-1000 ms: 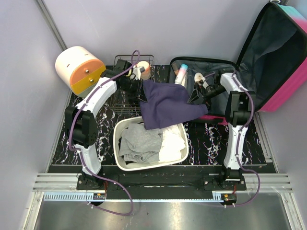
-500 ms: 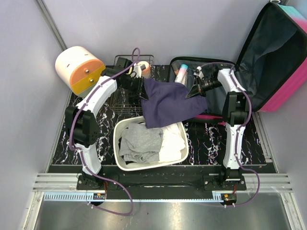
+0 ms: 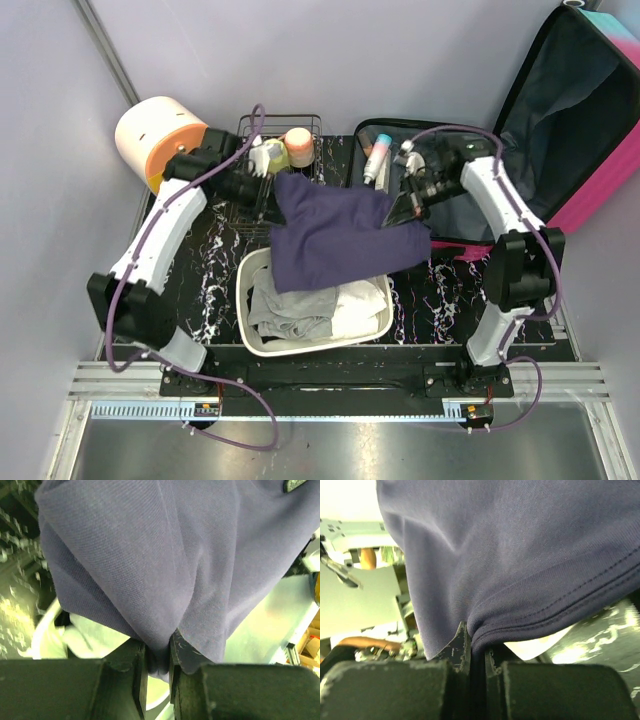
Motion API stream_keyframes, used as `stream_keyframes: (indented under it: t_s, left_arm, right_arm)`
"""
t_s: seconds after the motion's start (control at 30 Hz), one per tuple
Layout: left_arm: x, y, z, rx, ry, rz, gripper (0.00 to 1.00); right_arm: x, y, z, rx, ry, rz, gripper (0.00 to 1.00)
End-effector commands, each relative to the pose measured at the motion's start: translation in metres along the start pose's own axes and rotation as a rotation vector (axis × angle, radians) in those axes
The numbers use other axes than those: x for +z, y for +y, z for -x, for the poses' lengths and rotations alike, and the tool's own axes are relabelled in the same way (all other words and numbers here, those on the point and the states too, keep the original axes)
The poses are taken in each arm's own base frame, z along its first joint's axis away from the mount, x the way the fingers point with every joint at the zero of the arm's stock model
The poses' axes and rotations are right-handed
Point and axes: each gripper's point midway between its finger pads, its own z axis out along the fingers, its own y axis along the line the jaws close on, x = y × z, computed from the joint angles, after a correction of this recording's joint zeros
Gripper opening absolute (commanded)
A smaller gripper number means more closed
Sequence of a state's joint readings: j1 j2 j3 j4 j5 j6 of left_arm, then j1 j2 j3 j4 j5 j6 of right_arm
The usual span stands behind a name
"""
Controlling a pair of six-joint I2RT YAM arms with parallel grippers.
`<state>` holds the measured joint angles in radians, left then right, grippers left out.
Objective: Open, take out, and arrange the luggage
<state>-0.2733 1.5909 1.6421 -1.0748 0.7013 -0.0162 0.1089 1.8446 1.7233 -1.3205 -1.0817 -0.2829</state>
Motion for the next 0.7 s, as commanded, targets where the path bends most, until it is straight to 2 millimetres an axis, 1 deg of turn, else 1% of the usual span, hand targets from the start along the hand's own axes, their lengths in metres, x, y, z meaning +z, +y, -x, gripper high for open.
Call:
stream_keyframes:
  t_s: [0.0, 0.03, 0.07, 0.1, 0.13, 0.17, 0.2, 0.23, 0.27, 0.3, 0.33, 0.37, 0.4, 0.43, 0.47, 0.5, 0.53, 0.57, 0.6, 0.63, 0.67]
  left_arm:
    - [-0.018, 0.029, -0.067, 0.057, 0.130, 0.074, 0.00]
    - [-0.018, 0.035, -0.076, 0.052, 0.149, 0.084, 0.00]
    - [-0.021, 0.046, -0.084, 0.036, 0.158, 0.108, 0.00]
    - [-0.020, 0.062, -0.102, 0.037, 0.188, 0.156, 0.00]
    - [-0.018, 0.070, -0.110, 0.040, 0.197, 0.180, 0.00]
    - [-0.018, 0.082, -0.118, 0.046, 0.216, 0.222, 0.00]
    - [-0.014, 0.090, -0.131, 0.072, 0.234, 0.234, 0.00]
    - [-0.012, 0.095, -0.136, 0.079, 0.241, 0.251, 0.00]
    - [-0.010, 0.101, -0.141, 0.082, 0.246, 0.267, 0.00]
    - [-0.007, 0.112, -0.150, 0.093, 0.264, 0.297, 0.00]
    - [-0.006, 0.116, -0.154, 0.098, 0.272, 0.315, 0.00]
    - [-0.005, 0.121, -0.158, 0.101, 0.278, 0.333, 0.00]
    - [-0.004, 0.131, -0.160, 0.109, 0.278, 0.362, 0.00]
    - [-0.006, 0.133, -0.159, 0.108, 0.279, 0.371, 0.10]
    - [-0.007, 0.135, -0.156, 0.111, 0.275, 0.379, 0.25]
    - [-0.011, 0.130, -0.147, 0.145, 0.253, 0.369, 0.38]
    - [-0.015, 0.124, -0.140, 0.170, 0.231, 0.361, 0.48]
    - [-0.019, 0.118, -0.133, 0.196, 0.205, 0.349, 0.85]
    - [-0.030, 0.102, -0.115, 0.277, 0.144, 0.320, 0.91]
    - [-0.035, 0.091, -0.108, 0.325, 0.118, 0.296, 0.99]
    - [-0.039, 0.078, -0.103, 0.366, 0.103, 0.266, 0.99]
  right_arm:
    - [0.031, 0.019, -0.053, 0.051, 0.141, -0.008, 0.00]
    - [0.048, 0.020, -0.058, -0.012, 0.160, -0.009, 0.00]
    - [0.056, 0.019, -0.062, -0.031, 0.176, -0.016, 0.00]
    - [0.065, 0.013, -0.066, -0.040, 0.196, -0.055, 0.00]
    - [0.079, 0.010, -0.065, -0.094, 0.199, -0.065, 0.00]
    - [0.086, 0.000, -0.072, -0.083, 0.215, -0.088, 0.00]
    - [0.092, -0.010, -0.073, -0.078, 0.218, -0.129, 0.00]
    - [0.098, -0.019, -0.068, -0.109, 0.199, -0.151, 0.00]
    - [0.103, -0.028, -0.073, -0.110, 0.207, -0.174, 0.00]
    - [0.105, -0.035, -0.073, -0.118, 0.204, -0.200, 0.00]
    - [0.109, -0.040, -0.073, -0.134, 0.204, -0.213, 0.00]
    - [0.114, -0.044, -0.084, -0.133, 0.232, -0.222, 0.03]
    - [0.116, -0.048, -0.091, -0.146, 0.253, -0.232, 0.06]
    - [0.116, -0.047, -0.096, -0.154, 0.261, -0.233, 0.14]
    - [0.116, -0.051, -0.105, -0.144, 0.276, -0.240, 0.26]
    - [0.113, -0.051, -0.105, -0.160, 0.269, -0.258, 0.51]
    - [0.110, -0.048, -0.100, -0.175, 0.259, -0.272, 0.61]
    - [0.107, -0.045, -0.095, -0.194, 0.247, -0.285, 0.68]
    - [0.100, -0.039, -0.090, -0.219, 0.230, -0.305, 0.79]
    - [0.095, -0.028, -0.077, -0.254, 0.200, -0.305, 0.83]
    - [0.091, -0.020, -0.072, -0.277, 0.182, -0.300, 0.89]
